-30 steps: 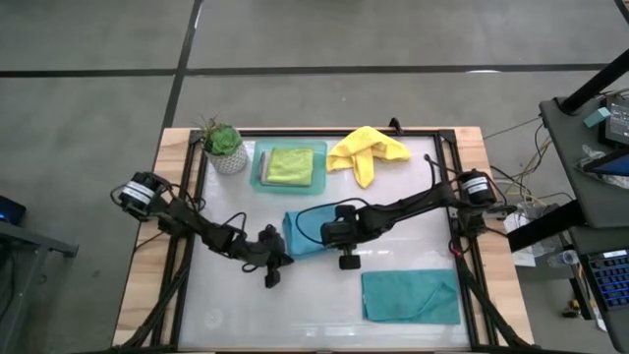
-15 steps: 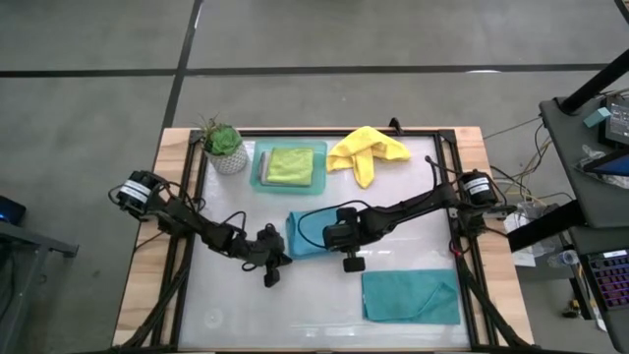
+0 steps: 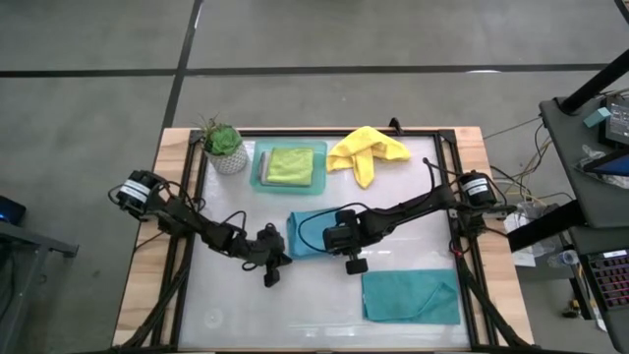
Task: Fold microfiber towels
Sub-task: Fold the top blue microfiber towel
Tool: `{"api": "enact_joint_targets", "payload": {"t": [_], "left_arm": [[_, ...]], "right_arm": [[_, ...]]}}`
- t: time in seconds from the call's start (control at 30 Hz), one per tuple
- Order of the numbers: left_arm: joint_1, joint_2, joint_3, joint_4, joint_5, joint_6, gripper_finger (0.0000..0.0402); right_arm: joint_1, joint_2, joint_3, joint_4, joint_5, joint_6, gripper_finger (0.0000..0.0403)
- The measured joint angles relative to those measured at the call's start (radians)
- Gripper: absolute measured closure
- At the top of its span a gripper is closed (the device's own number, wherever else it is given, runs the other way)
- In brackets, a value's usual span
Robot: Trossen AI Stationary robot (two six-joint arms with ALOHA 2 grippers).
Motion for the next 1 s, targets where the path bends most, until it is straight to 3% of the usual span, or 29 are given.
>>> {"api": "enact_joint_targets", "payload": {"t": [0.23,0.5,0.77,1.0], "left_arm": [[0.007,-0.03,-0.002,-0.035,0.017,0.013,0.0401],[0.015,-0.152,-0.005,-0.207,0.019,0.052,0.0402],[0.024,-0.22,0.003,-0.207,0.018,0.073,0.0396],[0.015,-0.212,0.056,-0.201,0.015,0.077,0.0313]], "right_arm": [[0.0,0.0,0.002,-0.001,0.0,0.008,0.0314],[0.0,-0.045,0.002,-0.017,0.0,0.007,0.0239],[-0.005,-0.117,-0.009,0.074,0.0,-0.065,0.0217],[-0.005,-0.164,-0.099,0.248,0.009,-0.08,0.0223]]}}
